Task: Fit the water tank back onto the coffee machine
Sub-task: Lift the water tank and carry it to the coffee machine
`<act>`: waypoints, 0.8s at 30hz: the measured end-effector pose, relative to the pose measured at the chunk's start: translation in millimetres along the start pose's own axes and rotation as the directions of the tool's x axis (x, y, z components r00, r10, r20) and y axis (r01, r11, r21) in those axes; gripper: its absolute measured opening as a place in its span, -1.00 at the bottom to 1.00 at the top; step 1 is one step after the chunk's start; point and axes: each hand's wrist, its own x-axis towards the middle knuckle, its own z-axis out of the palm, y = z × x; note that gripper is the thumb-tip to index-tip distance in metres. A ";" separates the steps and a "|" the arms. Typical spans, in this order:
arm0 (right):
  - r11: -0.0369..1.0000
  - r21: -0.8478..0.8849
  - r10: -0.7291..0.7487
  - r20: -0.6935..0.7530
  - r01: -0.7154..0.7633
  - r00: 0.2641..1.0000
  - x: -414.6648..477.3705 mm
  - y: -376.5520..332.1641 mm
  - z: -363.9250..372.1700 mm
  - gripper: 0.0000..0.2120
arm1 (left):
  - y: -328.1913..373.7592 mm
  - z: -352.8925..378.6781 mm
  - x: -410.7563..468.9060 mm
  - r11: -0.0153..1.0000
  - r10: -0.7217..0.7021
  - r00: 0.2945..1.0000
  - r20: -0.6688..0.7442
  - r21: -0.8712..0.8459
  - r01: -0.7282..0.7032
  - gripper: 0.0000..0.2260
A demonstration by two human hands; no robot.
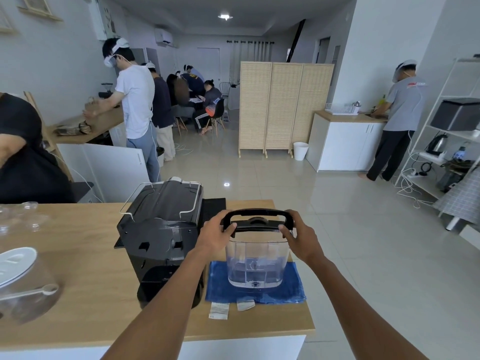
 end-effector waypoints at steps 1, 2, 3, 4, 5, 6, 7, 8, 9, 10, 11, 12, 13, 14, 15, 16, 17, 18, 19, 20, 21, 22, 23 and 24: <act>1.000 -0.009 0.003 -0.002 -0.003 1.000 -1.8 -1.1 -0.2 -0.58 | 1.1 -1.3 -1.9 1.000 0.000 1.000 0.014 -0.003 0.000 -0.65; 1.000 -0.013 0.008 -0.009 -0.008 1.000 -3.0 -2.2 -0.1 -0.59 | 0.8 -2.4 -2.3 1.000 0.007 1.000 0.027 -0.006 -0.007 -0.62; 1.000 -0.006 0.016 -0.021 -0.017 1.000 -4.0 -3.0 0.2 -0.61 | 1.2 -3.2 -3.2 1.000 0.011 1.000 0.029 -0.013 -0.011 -0.60; 0.999 0.013 0.031 -0.041 -0.030 0.999 -3.8 -3.1 1.1 -0.63 | 2.3 -3.1 -4.4 0.999 0.014 1.000 0.019 -0.032 -0.013 -0.58; 0.998 0.045 0.056 -0.065 -0.053 0.996 -3.0 -2.9 2.1 -0.64 | 4.8 -2.5 -5.8 0.998 0.010 1.000 -0.008 -0.057 -0.011 -0.57; 0.994 0.084 0.084 -0.091 -0.077 0.992 -1.9 -2.7 3.0 -0.66 | 6.6 -1.8 -6.6 0.997 -0.009 0.999 -0.041 -0.080 0.006 -0.56; 0.989 0.114 0.110 -0.116 -0.097 0.987 -0.5 -2.4 3.9 -0.66 | 10.2 -1.5 -8.3 0.995 -0.042 0.996 -0.074 -0.098 0.034 -0.55; 0.985 0.128 0.131 -0.139 -0.113 0.982 1.3 -1.8 4.5 -0.65 | 11.8 -0.8 -8.3 0.992 -0.069 0.991 -0.112 -0.115 0.056 -0.56; 0.983 0.127 0.149 -0.155 -0.130 0.977 3.2 -2.1 4.1 -0.64 | 14.0 -0.1 -8.1 0.989 -0.088 0.984 -0.153 -0.127 0.069 -0.57; 0.982 0.125 0.164 -0.163 -0.145 0.973 5.4 -3.2 3.0 -0.63 | 14.7 1.4 -6.7 0.987 -0.100 0.978 -0.185 -0.144 0.074 -0.59; 0.979 0.131 0.177 -0.162 -0.157 0.971 7.0 -4.3 1.6 -0.63 | 16.3 1.9 -6.1 0.983 -0.117 0.972 -0.202 -0.160 0.085 -0.61; 0.975 0.147 0.190 -0.150 -0.168 0.970 8.7 -5.1 0.5 -0.63 | 16.8 3.0 -4.2 0.978 -0.136 0.968 -0.213 -0.183 0.097 -0.64; 0.970 0.162 0.202 -0.129 -0.180 0.971 9.8 -5.1 -0.6 -0.63 | 17.0 3.3 -2.8 0.972 -0.159 0.964 -0.212 -0.204 0.115 -0.65; 0.967 0.170 0.209 -0.102 -0.190 0.973 10.3 -5.0 -1.6 -0.62 | 15.3 4.1 -0.5 0.967 -0.180 0.962 -0.205 -0.217 0.135 -0.65; 0.966 0.172 0.210 -0.076 -0.194 0.975 10.5 -4.6 -2.7 -0.60 | 15.1 3.9 -0.1 0.964 -0.194 0.964 -0.181 -0.215 0.154 -0.68; 0.964 0.177 0.212 -0.054 -0.199 0.976 9.7 -4.7 -4.0 -0.59 | 13.7 3.4 -0.3 0.966 -0.187 0.972 -0.140 -0.206 0.156 -0.73; 0.958 0.194 0.221 -0.032 -0.210 0.975 8.2 -5.8 -5.7 -0.59 | 13.4 2.1 -1.5 0.967 -0.185 0.978 -0.097 -0.195 0.163 -0.70; 0.948 0.220 0.236 0.000 -0.231 0.972 6.7 -7.5 -7.3 -0.57 | 10.7 1.1 -1.4 0.966 -0.189 0.981 -0.050 -0.189 0.177 -0.63; 0.933 0.247 0.258 0.048 -0.262 0.965 5.0 -9.5 -8.6 -0.55 | 9.4 -0.5 -2.1 0.965 -0.196 0.981 -0.007 -0.182 0.191 -0.60; 0.916 0.268 0.280 0.105 -0.298 0.954 3.7 -10.4 -9.1 -0.53 | 7.0 -1.3 -2.4 0.964 -0.196 0.980 0.032 -0.177 0.199 -0.59; 0.900 0.284 0.298 0.155 -0.331 0.942 2.3 -11.6 -10.0 -0.52 | 5.8 -1.8 -3.3 0.963 -0.198 0.978 0.069 -0.173 0.207 -0.58; 0.883 0.299 0.315 0.191 -0.361 0.930 1.3 -12.1 -10.2 -0.51 | 4.1 -1.7 -3.9 0.963 -0.193 0.976 0.098 -0.173 0.208 -0.55; 0.871 0.308 0.330 0.213 -0.383 0.920 0.4 -10.9 -9.7 -0.50 | 4.2 -2.0 -6.7 0.965 -0.184 0.976 0.120 -0.164 0.202 -0.54; 0.866 0.307 0.337 0.226 -0.395 0.914 -1.0 -9.3 -8.6 -0.49 | 4.3 -2.4 -9.8 0.969 -0.163 0.978 0.132 -0.164 0.184 -0.55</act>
